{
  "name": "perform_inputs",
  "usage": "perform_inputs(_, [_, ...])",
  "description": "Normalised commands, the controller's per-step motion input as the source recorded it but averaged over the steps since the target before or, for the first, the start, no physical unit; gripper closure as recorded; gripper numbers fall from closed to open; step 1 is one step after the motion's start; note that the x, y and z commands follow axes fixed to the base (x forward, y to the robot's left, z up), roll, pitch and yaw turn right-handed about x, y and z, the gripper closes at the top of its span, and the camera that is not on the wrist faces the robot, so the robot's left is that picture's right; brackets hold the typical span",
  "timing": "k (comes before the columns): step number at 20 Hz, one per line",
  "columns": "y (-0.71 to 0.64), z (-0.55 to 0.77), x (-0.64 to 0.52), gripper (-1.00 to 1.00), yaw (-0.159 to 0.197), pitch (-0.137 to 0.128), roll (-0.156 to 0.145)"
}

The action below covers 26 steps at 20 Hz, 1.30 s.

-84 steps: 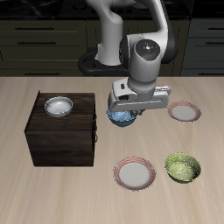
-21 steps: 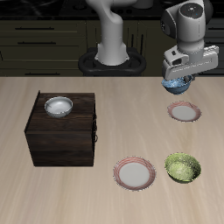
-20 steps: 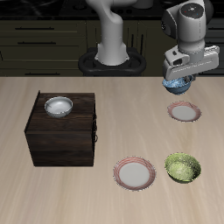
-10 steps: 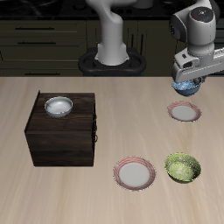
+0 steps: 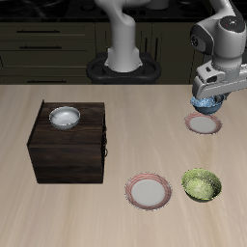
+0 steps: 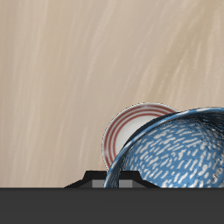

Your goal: Place the blue bowl onto the plate that is on the left side of the table

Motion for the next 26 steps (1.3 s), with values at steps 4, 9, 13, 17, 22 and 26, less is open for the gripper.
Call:
perform_inputs(4, [0.05,-0.45,0.06,1.0,0.034,0.066,-0.04])
perform_inputs(9, [0.03,-0.48,-0.14,1.0,0.042,0.043,-0.019])
perform_inputs(13, [-0.02,-0.39,-0.23,1.0,0.022,0.038,-0.007])
perform_inputs(17, [0.01,-0.37,-0.32,1.0,-0.019,0.067,0.043])
perform_inputs(22, [0.08,0.03,-0.23,-1.0,-0.04,0.009,0.138])
perform_inputs(26, [-0.08,0.12,0.03,-1.0,-0.018,-0.001,0.013])
